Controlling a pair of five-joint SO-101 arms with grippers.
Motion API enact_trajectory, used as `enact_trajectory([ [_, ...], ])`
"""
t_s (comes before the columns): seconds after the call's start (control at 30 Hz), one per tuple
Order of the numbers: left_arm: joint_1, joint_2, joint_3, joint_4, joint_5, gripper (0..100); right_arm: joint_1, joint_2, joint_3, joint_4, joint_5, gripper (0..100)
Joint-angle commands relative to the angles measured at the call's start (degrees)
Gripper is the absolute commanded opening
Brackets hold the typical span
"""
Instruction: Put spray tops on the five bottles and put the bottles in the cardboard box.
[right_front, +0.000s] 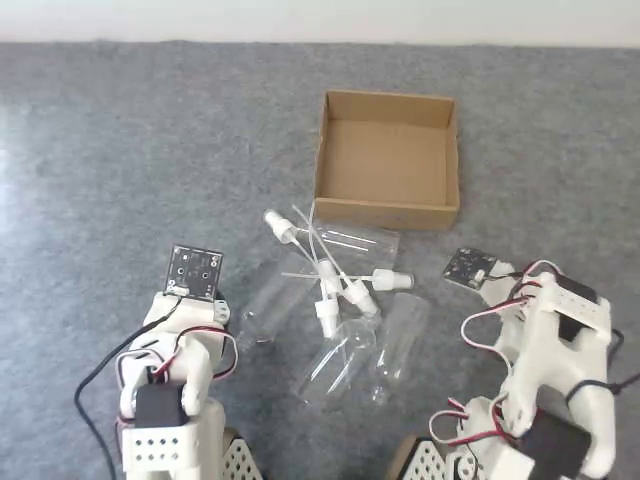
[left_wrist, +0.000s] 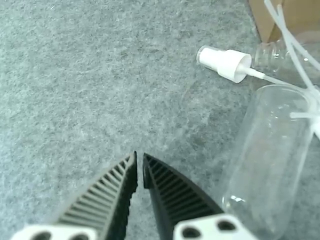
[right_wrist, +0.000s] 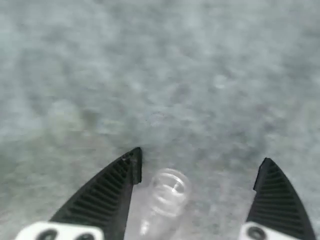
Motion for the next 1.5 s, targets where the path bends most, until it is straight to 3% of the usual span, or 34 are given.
enact_trajectory([
  [0.0, -0.18, -1.05, -0.57, -1.67, -0.62, 2, 3.30, -0.04, -3.60, -4.62, 0.35, 32.5],
  [0.2, -0.18, -1.05, -0.57, -1.67, -0.70, 2, 6.55, -0.13, -3.69, -4.70, 0.18, 32.5],
  [0.47, -0.09, -1.05, -0.57, -1.67, -0.70, 2, 6.99, -0.22, -3.69, -3.82, -9.05, 32.7],
  [0.73, -0.09, -1.05, -0.57, -1.67, -0.70, 2, 6.99, -0.22, -15.12, 19.38, -9.32, 32.5],
  [0.83, -0.09, -1.05, -0.57, -1.67, -0.70, 2, 7.08, 0.04, -16.79, 23.43, -9.32, 32.5],
  [1.47, -0.26, -1.05, -0.57, -1.67, -0.70, 2, 11.91, 0.57, -12.75, 21.14, -9.05, 32.5],
])
